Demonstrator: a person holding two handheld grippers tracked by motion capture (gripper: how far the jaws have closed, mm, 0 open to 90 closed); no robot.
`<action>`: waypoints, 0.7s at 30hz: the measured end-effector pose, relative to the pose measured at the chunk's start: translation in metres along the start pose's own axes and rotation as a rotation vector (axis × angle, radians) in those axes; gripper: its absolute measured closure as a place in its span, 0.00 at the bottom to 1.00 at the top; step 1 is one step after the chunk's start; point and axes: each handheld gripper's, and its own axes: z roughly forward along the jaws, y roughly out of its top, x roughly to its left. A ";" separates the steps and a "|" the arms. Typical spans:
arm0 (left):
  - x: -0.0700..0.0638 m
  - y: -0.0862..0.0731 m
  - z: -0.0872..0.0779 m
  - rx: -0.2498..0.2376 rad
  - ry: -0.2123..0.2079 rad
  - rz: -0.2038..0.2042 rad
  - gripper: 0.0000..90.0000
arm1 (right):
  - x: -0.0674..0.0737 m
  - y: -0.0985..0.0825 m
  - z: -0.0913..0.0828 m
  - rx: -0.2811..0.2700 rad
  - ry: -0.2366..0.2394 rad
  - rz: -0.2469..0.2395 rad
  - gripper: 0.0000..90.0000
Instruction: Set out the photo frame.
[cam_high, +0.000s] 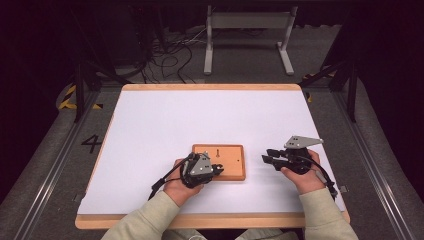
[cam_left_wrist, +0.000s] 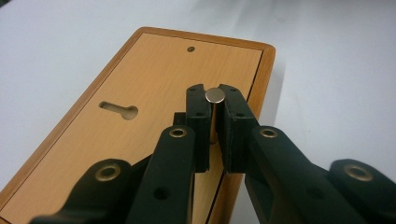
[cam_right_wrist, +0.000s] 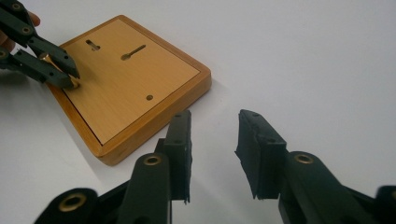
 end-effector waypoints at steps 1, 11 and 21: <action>-0.002 0.000 0.000 -0.003 0.012 0.016 0.93 | 0.000 0.000 0.000 -0.003 0.001 0.005 0.68; -0.016 -0.002 -0.002 -0.018 0.086 0.115 0.93 | 0.003 0.010 -0.001 -0.032 -0.056 -0.004 0.49; -0.026 -0.006 -0.002 -0.030 0.147 0.177 0.93 | 0.012 0.025 0.006 -0.038 0.006 0.009 0.39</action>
